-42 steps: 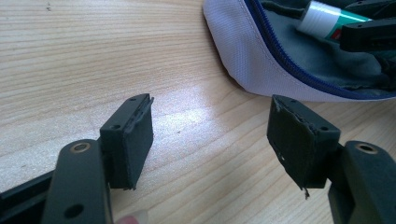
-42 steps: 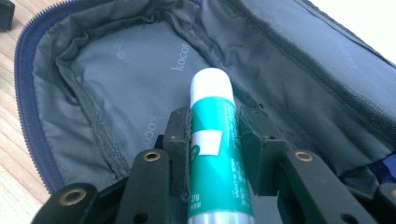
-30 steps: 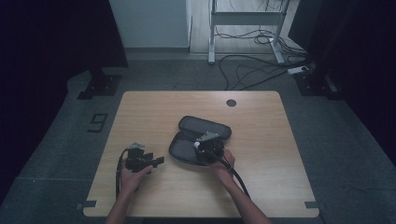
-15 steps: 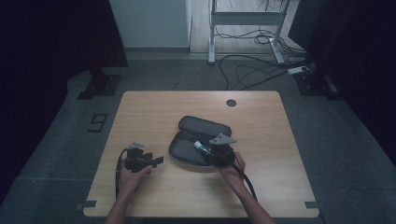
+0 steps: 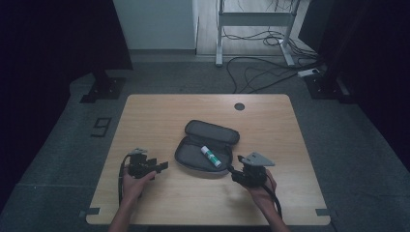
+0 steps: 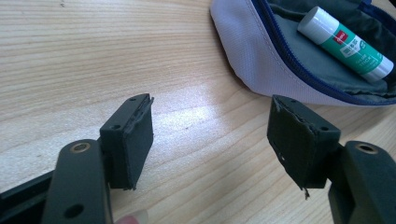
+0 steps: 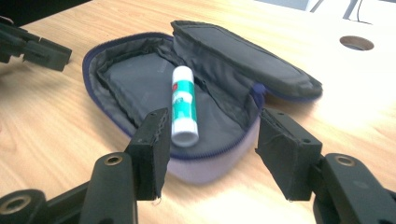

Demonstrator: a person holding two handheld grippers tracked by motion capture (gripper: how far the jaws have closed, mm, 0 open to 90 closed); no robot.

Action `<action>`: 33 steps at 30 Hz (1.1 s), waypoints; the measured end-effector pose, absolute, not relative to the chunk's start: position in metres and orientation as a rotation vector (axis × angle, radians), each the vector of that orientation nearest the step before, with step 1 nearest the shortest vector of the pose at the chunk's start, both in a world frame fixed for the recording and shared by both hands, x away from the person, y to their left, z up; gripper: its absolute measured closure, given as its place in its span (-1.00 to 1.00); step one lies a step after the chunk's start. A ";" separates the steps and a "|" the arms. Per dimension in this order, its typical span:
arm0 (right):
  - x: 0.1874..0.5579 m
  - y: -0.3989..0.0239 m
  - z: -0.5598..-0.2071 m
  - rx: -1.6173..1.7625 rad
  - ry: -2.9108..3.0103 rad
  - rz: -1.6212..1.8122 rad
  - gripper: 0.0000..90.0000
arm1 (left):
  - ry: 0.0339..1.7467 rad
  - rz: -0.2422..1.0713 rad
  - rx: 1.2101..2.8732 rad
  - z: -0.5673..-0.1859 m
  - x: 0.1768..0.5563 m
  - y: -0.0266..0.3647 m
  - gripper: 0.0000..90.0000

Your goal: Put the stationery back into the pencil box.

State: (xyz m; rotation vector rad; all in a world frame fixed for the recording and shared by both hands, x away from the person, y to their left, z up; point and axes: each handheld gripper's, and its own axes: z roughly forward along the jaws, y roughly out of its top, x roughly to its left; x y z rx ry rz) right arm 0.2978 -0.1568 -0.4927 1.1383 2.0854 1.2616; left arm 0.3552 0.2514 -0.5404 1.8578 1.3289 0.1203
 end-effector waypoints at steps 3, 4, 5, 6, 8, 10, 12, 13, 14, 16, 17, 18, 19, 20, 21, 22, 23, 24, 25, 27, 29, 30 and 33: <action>0.289 -0.170 -0.498 1.144 2.066 1.255 -0.03 | 1.333 0.120 1.856 -0.540 0.355 0.253 -0.30; 0.286 -0.174 -0.500 1.150 2.064 1.248 -0.04 | 1.333 0.121 1.856 -0.540 0.355 0.253 -0.30; 0.284 -0.178 -0.503 1.159 2.062 1.241 -0.04 | 1.333 0.121 1.856 -0.540 0.354 0.252 -0.30; 0.281 -0.184 -0.506 1.173 2.061 1.232 -0.04 | 1.330 0.120 1.859 -0.540 0.354 0.252 -0.30; 0.279 -0.191 -0.510 1.198 2.054 1.222 -0.04 | 1.327 0.121 1.862 -0.540 0.354 0.250 -0.30; 0.277 -0.200 -0.515 1.221 2.046 1.224 -0.04 | 1.326 0.120 1.865 -0.540 0.354 0.250 -0.30; 0.277 -0.208 -0.521 1.225 2.057 1.204 -0.04 | 1.328 0.123 1.868 -0.541 0.354 0.249 -0.30; 0.277 -0.211 -0.524 1.220 2.061 1.196 -0.04 | 1.329 0.122 1.869 -0.541 0.354 0.249 -0.30; 0.278 -0.215 -0.529 1.227 2.068 1.197 -0.04 | 1.328 0.123 1.869 -0.541 0.354 0.249 -0.30; 0.279 -0.222 -0.538 1.273 2.085 1.187 -0.04 | 1.325 0.123 1.873 -0.541 0.354 0.248 -0.30; 0.279 -0.224 -0.541 1.286 2.086 1.181 -0.04 | 1.324 0.125 1.874 -0.541 0.354 0.248 -0.30; 0.280 -0.226 -0.544 1.302 2.085 1.174 -0.04 | 1.320 0.125 1.877 -0.541 0.354 0.247 -0.30; 0.281 -0.229 -0.547 1.327 2.082 1.167 -0.04 | 1.320 0.126 1.880 -0.541 0.354 0.247 -0.30; 0.282 -0.231 -0.548 1.344 2.080 1.162 -0.04 | 1.319 0.126 1.880 -0.541 0.354 0.247 -0.30; 0.283 -0.232 -0.549 1.351 2.076 1.155 -0.04 | 1.319 0.126 1.878 -0.541 0.354 0.247 -0.30; 0.283 -0.233 -0.549 1.355 2.072 1.153 -0.04 | 1.318 0.125 1.877 -0.541 0.354 0.247 -0.30; 0.284 -0.233 -0.549 1.358 2.071 1.151 -0.04 | 1.318 0.124 1.877 -0.541 0.354 0.247 -0.30; 0.284 -0.233 -0.549 1.359 2.072 1.148 -0.04 | 1.318 0.125 1.876 -0.542 0.354 0.247 -0.30; 0.284 -0.233 -0.550 1.358 2.075 1.144 -0.04 | 1.318 0.127 1.876 -0.542 0.354 0.247 -0.30; 0.284 -0.233 -0.551 1.350 2.084 1.145 -0.05 | 1.318 0.127 1.876 -0.542 0.354 0.247 -0.30; 0.284 -0.232 -0.552 1.350 2.087 1.142 -0.05 | 1.317 0.129 1.877 -0.542 0.354 0.247 -0.30; 0.285 -0.232 -0.553 1.352 2.088 1.139 -0.06 | 1.317 0.129 1.877 -0.542 0.354 0.247 -0.30; 0.285 -0.233 -0.552 1.357 2.083 1.136 -0.06 | 1.315 0.131 1.875 -0.542 0.354 0.247 -0.30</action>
